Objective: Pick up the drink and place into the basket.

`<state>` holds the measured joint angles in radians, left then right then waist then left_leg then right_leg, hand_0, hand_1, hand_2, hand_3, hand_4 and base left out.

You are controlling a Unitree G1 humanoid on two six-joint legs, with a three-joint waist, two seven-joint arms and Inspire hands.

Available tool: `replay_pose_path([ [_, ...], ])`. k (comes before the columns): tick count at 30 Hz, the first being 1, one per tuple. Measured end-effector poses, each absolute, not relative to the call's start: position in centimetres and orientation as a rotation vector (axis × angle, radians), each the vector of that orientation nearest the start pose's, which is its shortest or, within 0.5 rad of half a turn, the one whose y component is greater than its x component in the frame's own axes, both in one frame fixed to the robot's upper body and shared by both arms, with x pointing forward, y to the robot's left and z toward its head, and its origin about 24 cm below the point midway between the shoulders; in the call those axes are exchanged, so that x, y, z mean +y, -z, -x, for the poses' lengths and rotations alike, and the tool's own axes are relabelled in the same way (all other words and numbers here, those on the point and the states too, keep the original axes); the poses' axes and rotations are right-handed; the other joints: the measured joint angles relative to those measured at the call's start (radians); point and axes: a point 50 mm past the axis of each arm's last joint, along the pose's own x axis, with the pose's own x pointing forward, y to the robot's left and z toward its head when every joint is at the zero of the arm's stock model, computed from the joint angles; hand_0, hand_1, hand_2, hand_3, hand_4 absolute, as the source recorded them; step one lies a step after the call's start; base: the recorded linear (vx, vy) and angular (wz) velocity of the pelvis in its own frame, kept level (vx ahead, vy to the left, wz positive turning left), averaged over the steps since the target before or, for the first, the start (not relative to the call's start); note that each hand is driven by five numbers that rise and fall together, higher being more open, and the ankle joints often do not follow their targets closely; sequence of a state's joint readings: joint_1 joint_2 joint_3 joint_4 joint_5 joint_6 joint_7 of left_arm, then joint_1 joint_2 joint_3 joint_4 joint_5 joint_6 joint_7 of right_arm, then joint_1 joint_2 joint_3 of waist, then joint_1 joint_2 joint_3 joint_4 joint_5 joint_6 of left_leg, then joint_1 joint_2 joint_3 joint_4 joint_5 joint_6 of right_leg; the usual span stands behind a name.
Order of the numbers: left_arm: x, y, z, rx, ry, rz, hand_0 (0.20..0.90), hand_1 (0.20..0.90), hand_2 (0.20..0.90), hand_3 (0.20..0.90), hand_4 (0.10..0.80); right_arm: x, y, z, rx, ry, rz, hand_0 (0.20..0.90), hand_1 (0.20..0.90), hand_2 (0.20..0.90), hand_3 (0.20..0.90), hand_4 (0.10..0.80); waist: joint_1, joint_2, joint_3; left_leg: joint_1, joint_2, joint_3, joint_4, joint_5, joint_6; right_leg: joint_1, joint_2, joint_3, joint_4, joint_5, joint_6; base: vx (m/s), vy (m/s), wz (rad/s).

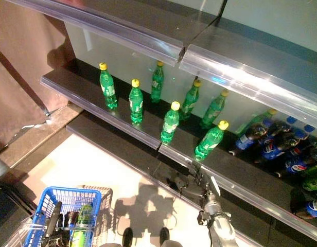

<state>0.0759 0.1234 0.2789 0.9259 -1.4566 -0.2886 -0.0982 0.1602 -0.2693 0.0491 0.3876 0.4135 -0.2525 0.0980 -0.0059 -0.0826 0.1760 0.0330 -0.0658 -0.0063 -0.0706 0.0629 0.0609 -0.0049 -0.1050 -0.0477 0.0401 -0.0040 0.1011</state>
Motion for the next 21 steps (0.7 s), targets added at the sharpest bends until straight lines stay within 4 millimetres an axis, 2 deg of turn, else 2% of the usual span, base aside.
replay_pose_path([
  [4,25.0,13.4,-11.5,0.32,-1.015,1.168,0.3,0.3,0.3,0.2,0.1,-22.0,4.7,-19.2,0.277,0.056,-0.13,0.9,0.9,0.9,0.9,0.8,-0.001,-0.001,-0.001,0.005,0.002,-0.033,-0.002,0.001,-0.018,0.028,0.007,0.003,-0.015,-0.014,-0.001,0.086,-0.062,0.26],
  [11,23.7,13.9,-11.3,0.386,-0.977,1.182,0.3,0.3,0.3,0.2,0.1,-22.0,4.6,-19.2,0.276,0.056,-0.13,0.9,0.9,0.9,0.9,0.8,0.0,-0.002,-0.002,0.003,0.017,-0.044,-0.008,0.011,-0.036,0.038,0.028,-0.001,-0.036,-0.007,-0.013,0.059,-0.054,0.04],
  [21,23.7,14.1,-10.6,0.401,-0.99,1.173,0.3,0.3,0.3,0.2,0.1,-22.0,4.8,-19.0,0.282,0.053,-0.119,0.9,0.9,0.9,0.9,0.8,-0.003,0.017,-0.005,0.019,0.031,-0.058,-0.012,0.016,-0.044,0.077,0.045,-0.025,-0.074,0.003,-0.029,0.034,-0.021,0.06],
])
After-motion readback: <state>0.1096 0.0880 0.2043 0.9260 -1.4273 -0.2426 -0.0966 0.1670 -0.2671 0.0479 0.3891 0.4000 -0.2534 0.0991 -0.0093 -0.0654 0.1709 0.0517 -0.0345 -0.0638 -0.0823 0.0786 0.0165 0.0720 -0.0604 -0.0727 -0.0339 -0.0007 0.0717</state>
